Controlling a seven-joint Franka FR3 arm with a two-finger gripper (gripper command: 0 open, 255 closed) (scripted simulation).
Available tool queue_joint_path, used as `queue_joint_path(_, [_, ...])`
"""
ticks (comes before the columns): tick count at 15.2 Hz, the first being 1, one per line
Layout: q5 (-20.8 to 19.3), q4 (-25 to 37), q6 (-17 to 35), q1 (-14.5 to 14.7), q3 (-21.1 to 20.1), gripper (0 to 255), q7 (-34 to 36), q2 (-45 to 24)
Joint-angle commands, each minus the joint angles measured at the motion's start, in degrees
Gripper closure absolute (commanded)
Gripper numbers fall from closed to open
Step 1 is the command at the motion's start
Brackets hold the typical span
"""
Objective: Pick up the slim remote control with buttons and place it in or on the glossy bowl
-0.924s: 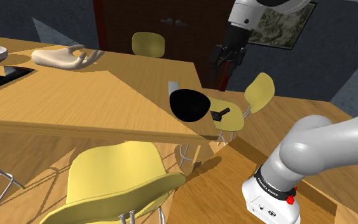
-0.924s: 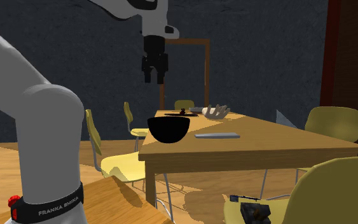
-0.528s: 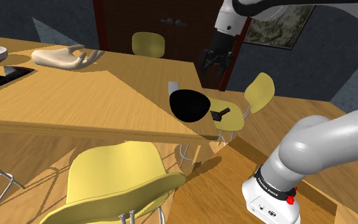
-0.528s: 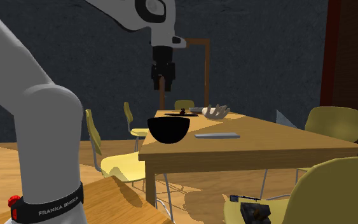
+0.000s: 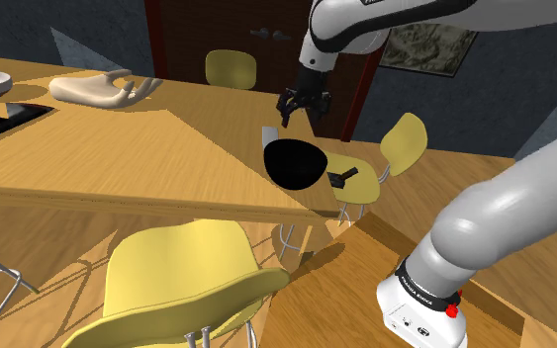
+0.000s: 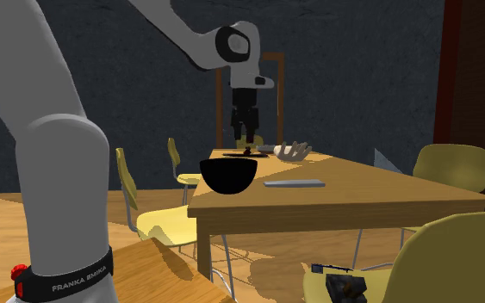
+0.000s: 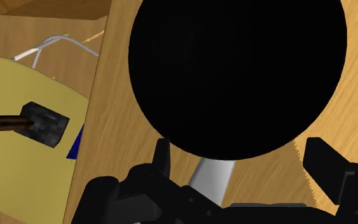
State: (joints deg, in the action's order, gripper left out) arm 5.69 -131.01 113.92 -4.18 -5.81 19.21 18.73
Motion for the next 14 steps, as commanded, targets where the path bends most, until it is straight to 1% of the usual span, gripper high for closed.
queue_joint_path(1, [-0.8, 2.7, 1.9, -0.8, -0.2, 0, 2.1, -4.7])
queue_joint_path(7, [-3.5, 10.9, 6.5, -2.2, -0.3, 0, 8.7, -17.8])
queue_joint_path(14, [-6.4, 23.1, 8.8, -2.9, 1.4, 0, 15.7, -32.7])
